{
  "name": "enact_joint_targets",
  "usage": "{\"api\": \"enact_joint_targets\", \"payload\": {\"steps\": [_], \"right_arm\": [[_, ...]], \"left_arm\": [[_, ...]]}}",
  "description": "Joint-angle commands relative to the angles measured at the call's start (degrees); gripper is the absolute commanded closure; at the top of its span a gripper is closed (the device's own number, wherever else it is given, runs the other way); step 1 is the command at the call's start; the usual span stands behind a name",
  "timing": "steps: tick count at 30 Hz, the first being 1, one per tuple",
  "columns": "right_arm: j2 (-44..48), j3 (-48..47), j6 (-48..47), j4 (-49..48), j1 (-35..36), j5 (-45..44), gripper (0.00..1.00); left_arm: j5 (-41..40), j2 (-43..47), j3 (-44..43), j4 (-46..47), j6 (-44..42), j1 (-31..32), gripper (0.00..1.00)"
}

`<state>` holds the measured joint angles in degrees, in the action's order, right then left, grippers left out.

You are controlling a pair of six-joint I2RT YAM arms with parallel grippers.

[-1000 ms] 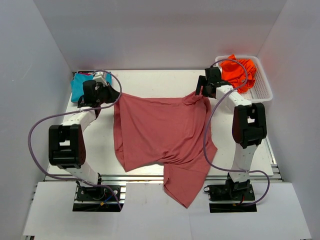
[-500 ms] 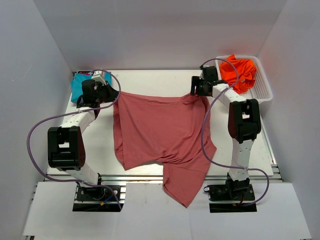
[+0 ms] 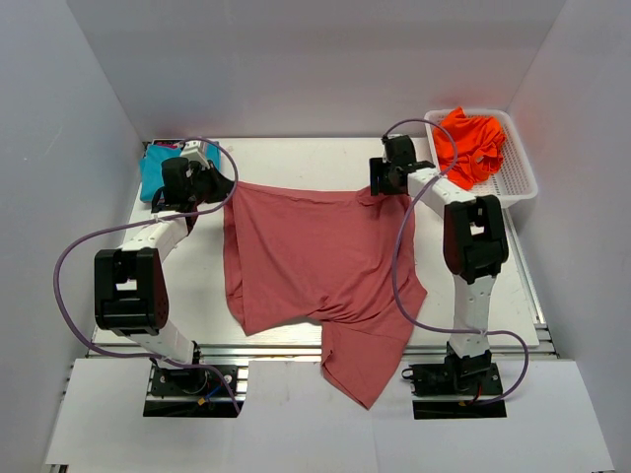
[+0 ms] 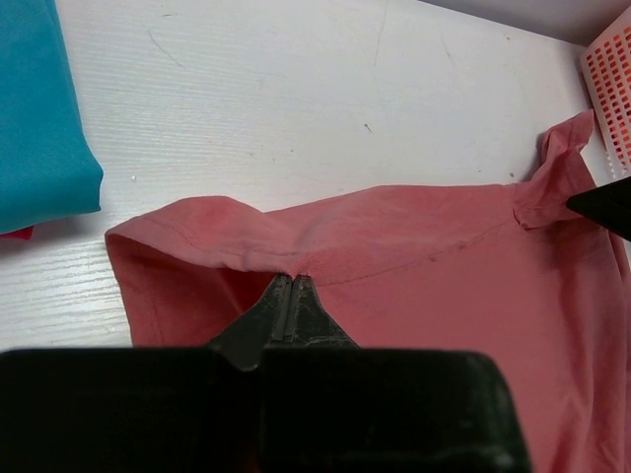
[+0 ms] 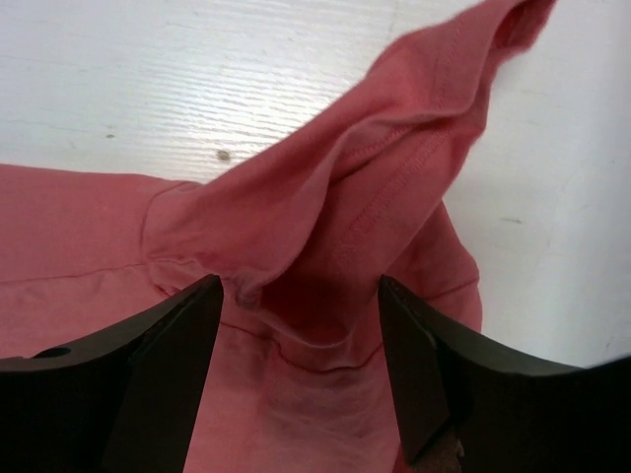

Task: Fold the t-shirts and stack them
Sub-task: Flatten out the tshirt

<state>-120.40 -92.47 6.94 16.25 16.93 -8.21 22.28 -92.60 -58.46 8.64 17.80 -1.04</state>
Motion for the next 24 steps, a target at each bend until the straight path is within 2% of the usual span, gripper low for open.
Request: {"api": "enact_joint_targets", "payload": {"steps": [1,7,9,16,24], "right_arm": [[2.7,1.4,2.5,1.4,0.2,-7.3,0.30],[3.2,3.3,9.5,0.7,0.6,-0.5,0.33],[3.1,3.2,10.4,-0.5,0.6,-0.1,0.36],[0.8,-0.7,12.0,-1.0,0.9,1.3,0.36],[0.1,-3.7,12.0,0.8,1.1,-4.4,0.35]], "left_arm": [[-0.6,0.1,0.8,0.1,-0.8,-0.4,1.00],[-0.6,0.7,1.9,1.2,-0.8,-0.4,1.00],[-0.6,0.7,1.9,1.2,-0.8,-0.4,1.00],[-0.6,0.1,1.9,1.2,-1.3,-0.4,1.00],[0.5,-0.9,1.9,1.2,-1.8,-0.4,1.00]]}}
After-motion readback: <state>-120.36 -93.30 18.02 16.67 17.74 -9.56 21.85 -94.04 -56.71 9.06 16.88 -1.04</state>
